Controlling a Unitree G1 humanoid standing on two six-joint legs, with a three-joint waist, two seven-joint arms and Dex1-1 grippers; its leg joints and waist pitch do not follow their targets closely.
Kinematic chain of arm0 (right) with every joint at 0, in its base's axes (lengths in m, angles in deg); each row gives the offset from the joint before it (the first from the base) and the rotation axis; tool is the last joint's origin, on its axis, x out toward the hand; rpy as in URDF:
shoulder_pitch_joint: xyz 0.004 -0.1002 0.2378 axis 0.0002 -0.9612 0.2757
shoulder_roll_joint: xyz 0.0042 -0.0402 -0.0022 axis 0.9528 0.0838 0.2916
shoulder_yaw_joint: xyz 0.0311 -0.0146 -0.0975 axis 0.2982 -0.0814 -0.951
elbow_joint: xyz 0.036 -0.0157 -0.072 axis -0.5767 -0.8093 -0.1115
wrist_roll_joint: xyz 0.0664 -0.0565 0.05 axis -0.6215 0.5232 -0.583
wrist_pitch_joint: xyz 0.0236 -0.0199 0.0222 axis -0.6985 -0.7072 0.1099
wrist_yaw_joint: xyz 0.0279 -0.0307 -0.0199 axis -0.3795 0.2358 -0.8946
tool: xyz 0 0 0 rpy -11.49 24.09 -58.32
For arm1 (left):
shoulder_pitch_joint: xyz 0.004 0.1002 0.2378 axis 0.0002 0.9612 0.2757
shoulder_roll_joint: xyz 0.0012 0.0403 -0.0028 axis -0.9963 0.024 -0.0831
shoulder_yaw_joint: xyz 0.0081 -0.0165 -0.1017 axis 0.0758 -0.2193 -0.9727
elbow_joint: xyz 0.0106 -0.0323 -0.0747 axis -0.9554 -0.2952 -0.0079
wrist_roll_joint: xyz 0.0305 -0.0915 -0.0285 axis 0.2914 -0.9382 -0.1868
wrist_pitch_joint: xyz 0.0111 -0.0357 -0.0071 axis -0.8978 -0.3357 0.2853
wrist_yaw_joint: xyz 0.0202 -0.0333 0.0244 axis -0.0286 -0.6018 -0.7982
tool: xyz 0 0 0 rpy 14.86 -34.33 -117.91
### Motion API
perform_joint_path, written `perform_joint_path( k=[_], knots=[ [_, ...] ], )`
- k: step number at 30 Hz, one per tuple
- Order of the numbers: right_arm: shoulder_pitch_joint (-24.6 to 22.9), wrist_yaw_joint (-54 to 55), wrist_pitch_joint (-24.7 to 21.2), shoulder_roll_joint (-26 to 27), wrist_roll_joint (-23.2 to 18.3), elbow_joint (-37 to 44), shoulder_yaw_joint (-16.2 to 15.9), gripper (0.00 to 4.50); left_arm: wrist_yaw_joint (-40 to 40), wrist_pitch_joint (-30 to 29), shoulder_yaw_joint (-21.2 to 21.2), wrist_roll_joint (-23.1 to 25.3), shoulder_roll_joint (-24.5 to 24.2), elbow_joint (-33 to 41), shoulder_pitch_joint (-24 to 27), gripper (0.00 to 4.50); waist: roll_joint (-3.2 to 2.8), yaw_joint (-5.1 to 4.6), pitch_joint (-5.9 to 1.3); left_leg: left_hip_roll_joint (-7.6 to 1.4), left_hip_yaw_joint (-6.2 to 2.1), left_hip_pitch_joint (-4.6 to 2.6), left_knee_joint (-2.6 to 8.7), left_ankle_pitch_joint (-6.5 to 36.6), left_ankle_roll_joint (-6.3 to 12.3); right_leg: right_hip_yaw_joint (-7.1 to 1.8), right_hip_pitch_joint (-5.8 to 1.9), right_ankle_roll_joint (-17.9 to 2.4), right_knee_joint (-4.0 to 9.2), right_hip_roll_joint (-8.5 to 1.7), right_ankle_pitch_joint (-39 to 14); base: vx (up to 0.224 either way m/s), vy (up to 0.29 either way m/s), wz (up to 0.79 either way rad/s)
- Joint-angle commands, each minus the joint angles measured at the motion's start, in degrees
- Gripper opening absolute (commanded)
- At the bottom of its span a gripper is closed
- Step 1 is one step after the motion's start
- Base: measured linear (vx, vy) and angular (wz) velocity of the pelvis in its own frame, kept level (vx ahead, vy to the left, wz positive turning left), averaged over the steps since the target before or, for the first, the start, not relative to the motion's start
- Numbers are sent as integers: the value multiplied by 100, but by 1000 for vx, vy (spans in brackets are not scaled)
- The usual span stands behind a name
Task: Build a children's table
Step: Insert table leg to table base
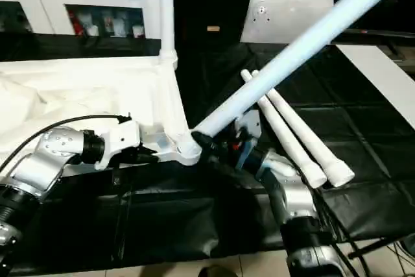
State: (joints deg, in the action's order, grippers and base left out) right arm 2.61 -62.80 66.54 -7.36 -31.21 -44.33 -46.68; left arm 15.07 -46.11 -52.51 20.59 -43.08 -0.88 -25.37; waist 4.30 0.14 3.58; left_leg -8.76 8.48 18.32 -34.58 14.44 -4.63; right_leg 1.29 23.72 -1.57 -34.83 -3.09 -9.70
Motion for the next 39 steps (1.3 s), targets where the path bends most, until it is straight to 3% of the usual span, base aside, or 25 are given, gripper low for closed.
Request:
perform_joint_path(
  k=[1,9,13,16,22,30,33,36,39],
  knots=[
    [-283,11,-137,-306,663,-435,-300,188,-9,-31,52,176,-78,-108,1,0,-113,23,-310,-355,-57,126,448,502,342,-256,-355,-1395,381,-452,-1302,0,0,0],
    [164,-383,-64,-408,1005,-615,-824,188,7,-23,79,173,-106,-65,41,0,-65,6,-312,-361,-62,124,452,620,387,-261,-342,-1343,397,-459,-1559,0,0,0],
    [551,-571,-101,-351,982,-920,-880,188,74,-26,112,169,-132,-19,50,0,-22,-39,-293,-363,-69,137,463,744,385,-262,-327,-1325,410,-460,-1699,0,0,0],
    [896,-866,-213,-346,952,-1180,-967,188,204,25,159,170,-176,11,31,0,-30,-73,-278,-367,-81,133,468,864,399,-265,-312,-1313,421,-468,-1912,0,0,0],
    [1232,-1144,-212,-305,1086,-1612,-1084,188,404,198,259,224,-234,-41,-62,0,-16,-100,-246,-367,-75,147,474,777,463,-269,-301,-1363,414,-463,-1741,0,0,0],
    [1522,-565,-101,33,1168,-2195,-924,188,470,291,323,271,-167,-159,-218,0,-39,-112,-183,-386,-94,112,517,1254,284,-287,-230,-1114,501,-468,-2644,0,0,0],
    [1476,-418,-109,184,962,-2124,-714,188,400,260,302,277,-130,-183,-230,0,-49,-103,-181,-397,-118,101,536,1473,180,-294,-206,-912,538,-480,-3096,0,0,0],
    [1453,-411,-146,239,804,-2048,-576,188,355,235,276,254,-116,-188,-214,0,-58,-98,-183,-402,-108,95,542,1518,189,-301,-185,-879,558,-465,-3147,0,0,0],
    [1454,-324,-229,307,483,-1894,-260,188,306,281,226,214,-118,-174,-155,0,-71,-99,-201,-415,-108,105,551,1476,180,-301,-193,-970,532,-460,-2880,0,0,0]
  ],
)
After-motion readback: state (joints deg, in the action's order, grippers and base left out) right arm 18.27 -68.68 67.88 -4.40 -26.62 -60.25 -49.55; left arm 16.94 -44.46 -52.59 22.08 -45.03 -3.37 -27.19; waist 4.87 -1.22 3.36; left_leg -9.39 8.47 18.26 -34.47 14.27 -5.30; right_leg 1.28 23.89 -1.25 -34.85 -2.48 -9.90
